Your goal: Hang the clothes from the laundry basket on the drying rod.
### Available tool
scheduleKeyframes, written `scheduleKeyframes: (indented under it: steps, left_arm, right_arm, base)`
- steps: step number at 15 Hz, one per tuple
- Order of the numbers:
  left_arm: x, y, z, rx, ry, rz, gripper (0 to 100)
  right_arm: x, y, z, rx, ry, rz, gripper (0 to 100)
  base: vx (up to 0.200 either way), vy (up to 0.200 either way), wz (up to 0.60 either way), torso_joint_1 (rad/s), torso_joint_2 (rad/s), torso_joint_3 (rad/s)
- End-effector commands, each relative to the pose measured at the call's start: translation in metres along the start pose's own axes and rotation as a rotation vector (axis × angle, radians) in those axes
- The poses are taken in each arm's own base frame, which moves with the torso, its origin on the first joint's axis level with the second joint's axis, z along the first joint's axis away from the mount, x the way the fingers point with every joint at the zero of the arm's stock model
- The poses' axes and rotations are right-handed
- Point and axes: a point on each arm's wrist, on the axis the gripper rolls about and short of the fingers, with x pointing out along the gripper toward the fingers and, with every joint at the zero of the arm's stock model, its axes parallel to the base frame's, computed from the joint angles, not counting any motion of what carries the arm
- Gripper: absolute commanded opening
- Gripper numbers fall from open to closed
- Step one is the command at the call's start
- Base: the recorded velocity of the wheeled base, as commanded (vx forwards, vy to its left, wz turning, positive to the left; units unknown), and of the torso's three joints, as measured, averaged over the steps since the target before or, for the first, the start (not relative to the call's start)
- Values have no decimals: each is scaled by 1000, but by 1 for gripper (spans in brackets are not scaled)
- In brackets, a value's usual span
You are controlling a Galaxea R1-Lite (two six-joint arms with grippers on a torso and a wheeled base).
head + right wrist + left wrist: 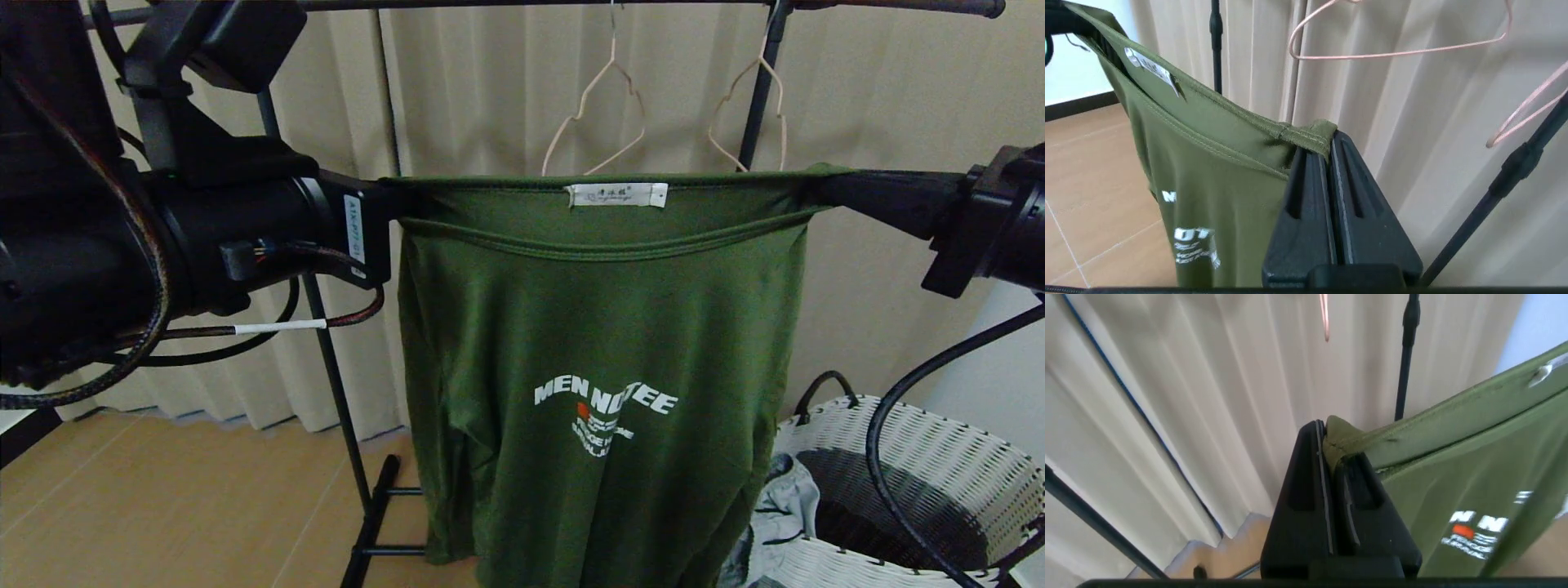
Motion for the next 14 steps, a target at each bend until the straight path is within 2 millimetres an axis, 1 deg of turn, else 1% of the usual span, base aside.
scheduleKeyframes:
  steps: [1, 5, 9, 10, 14]
  left_arm:
    - [1, -1, -2, 1, 6, -1, 0]
    - [2, -1, -1, 1, 2, -10, 0]
    - [1, -2, -1, -19, 2, -13, 0]
    - [1, -2, -1, -20, 4, -13, 0]
    - [0, 3, -11, -7, 37, 18, 0]
  right_arm:
    - [-2, 1, 0, -1, -4, 3, 0]
    - [-2, 1, -1, 0, -1, 2, 0]
    - [-4, 2, -7, 5, 19, 2, 0]
    - [-5, 2, -8, 5, 22, 3, 100]
    - [-14, 4, -14, 7, 23, 7, 100]
  base:
    - [0, 0, 0, 0, 0, 0]
    - [0, 0, 0, 0, 0, 0]
    - [0, 0, 0, 0, 0, 0]
    - [0, 0, 0, 0, 0, 0]
    - [0, 0, 0, 0, 0, 0]
